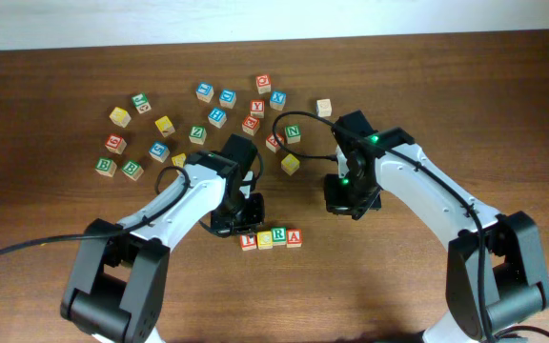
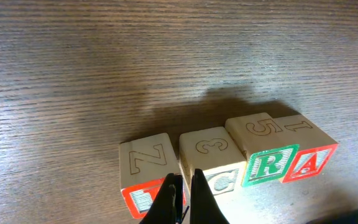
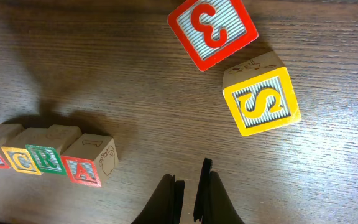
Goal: Spell out ICRA
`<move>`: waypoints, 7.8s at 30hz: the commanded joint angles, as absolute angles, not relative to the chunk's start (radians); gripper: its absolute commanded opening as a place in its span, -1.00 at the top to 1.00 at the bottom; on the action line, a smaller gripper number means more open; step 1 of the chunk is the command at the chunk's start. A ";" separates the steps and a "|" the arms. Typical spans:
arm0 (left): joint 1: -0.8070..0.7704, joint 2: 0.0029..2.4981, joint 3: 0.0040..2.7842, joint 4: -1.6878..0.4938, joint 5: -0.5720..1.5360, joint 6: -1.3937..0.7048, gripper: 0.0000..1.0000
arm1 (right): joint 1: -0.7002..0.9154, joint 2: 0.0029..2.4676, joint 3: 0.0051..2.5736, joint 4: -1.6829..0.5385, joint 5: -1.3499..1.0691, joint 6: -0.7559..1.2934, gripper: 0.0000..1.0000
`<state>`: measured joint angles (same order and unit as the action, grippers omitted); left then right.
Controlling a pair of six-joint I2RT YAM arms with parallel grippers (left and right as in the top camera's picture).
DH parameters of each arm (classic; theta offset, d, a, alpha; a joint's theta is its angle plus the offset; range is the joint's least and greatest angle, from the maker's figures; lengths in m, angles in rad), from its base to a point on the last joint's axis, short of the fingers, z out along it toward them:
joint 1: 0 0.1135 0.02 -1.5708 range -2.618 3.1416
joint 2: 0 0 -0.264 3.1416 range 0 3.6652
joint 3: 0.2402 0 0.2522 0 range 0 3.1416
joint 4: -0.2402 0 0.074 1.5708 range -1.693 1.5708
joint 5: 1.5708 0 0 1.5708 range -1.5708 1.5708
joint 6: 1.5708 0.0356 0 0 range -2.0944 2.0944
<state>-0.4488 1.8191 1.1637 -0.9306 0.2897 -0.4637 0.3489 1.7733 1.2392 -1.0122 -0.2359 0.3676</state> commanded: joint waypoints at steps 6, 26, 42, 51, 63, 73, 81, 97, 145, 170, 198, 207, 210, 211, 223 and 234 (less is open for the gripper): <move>-0.444 1.821 1.158 -0.886 0.292 -0.440 1.00 | 0.353 1.763 1.230 -1.010 -0.235 0.375 0.89; -0.495 1.821 1.158 -0.893 0.239 -0.448 1.00 | 0.353 1.763 1.230 -1.009 -0.235 0.375 0.88; -0.290 1.821 1.324 -1.142 0.168 -0.377 1.00 | 0.353 1.763 1.192 -1.008 -0.235 0.376 0.88; -0.250 1.821 1.093 -1.064 0.273 -0.291 1.00 | 0.354 1.770 1.134 -0.906 -0.329 0.376 0.88; -0.360 1.821 0.999 -0.870 0.379 -0.371 1.00 | 0.439 1.774 1.023 -0.740 -0.389 0.447 0.89; -0.364 1.821 0.999 -0.865 0.374 -0.373 1.00 | 0.466 1.774 1.021 -0.725 -0.390 0.455 0.88; -0.364 1.821 0.999 -0.848 0.378 -0.372 1.00 | 0.541 1.774 1.019 -0.717 -0.356 0.489 0.89; -0.283 1.794 1.018 -0.860 0.261 -0.366 1.00 | 0.442 1.774 1.151 -0.930 -0.226 0.443 0.92; -0.017 1.787 1.015 -0.933 0.070 -0.560 1.00 | 0.695 1.920 1.270 -0.764 -0.240 0.623 0.92; -0.017 1.787 1.015 -0.933 0.070 -0.545 1.00 | 0.645 1.919 1.337 -0.762 -0.252 0.622 0.92; -0.017 1.787 1.015 -0.926 0.080 -0.545 1.00 | 0.567 1.374 1.059 -1.148 -0.194 0.564 0.92; -0.017 1.787 1.015 -0.924 0.089 -0.545 0.99 | 0.631 1.660 0.952 -0.887 -0.262 0.712 0.92; -0.017 1.787 1.015 -0.918 0.089 -0.545 0.98 | 0.685 1.734 0.952 -0.813 -0.284 0.714 0.92; -0.017 1.787 1.015 -0.918 0.089 -0.545 0.98 | 0.695 1.742 0.952 -0.795 -0.284 0.716 0.92; -0.017 1.787 1.015 -0.917 0.089 -0.545 0.98 | 0.701 1.744 0.952 -0.672 -0.250 0.745 0.92; -0.017 1.787 1.015 -0.917 0.089 -0.545 0.99 | 0.701 1.744 0.952 -0.652 -0.231 0.745 0.92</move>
